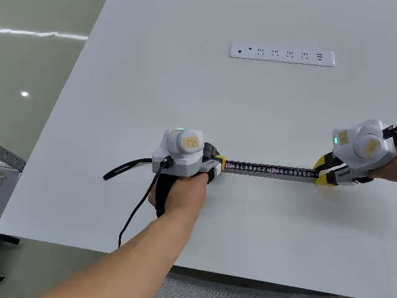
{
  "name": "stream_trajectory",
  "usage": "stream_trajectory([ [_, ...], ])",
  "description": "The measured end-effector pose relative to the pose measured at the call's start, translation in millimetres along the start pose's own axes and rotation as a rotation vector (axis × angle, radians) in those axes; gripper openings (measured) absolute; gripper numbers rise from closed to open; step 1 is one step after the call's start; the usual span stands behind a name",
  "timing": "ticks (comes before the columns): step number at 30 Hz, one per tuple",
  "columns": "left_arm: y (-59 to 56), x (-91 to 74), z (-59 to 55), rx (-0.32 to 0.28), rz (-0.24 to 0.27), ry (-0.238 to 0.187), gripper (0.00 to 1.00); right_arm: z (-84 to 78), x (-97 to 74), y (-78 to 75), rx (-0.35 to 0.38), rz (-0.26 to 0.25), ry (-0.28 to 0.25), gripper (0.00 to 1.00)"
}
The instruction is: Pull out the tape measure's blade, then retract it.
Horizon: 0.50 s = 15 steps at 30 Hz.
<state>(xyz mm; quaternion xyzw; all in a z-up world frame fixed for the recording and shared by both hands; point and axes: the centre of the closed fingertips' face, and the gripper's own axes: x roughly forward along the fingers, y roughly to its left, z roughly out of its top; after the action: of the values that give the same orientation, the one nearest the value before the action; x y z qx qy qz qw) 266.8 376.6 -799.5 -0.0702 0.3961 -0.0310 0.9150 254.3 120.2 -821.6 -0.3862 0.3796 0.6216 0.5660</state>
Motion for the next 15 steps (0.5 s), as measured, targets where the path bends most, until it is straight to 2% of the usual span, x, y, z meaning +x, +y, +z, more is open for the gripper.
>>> stream_trajectory([
  [13,-2.4,-0.7,0.6,0.013,-0.013,-0.039,0.62,0.1,0.1,-0.3,-0.006,-0.003,0.001,0.12],
  [15,-2.3,-0.7,0.3,0.012,-0.016,-0.032,0.62,-0.1,0.3,-0.6,-0.007,-0.004,0.0,0.12],
])
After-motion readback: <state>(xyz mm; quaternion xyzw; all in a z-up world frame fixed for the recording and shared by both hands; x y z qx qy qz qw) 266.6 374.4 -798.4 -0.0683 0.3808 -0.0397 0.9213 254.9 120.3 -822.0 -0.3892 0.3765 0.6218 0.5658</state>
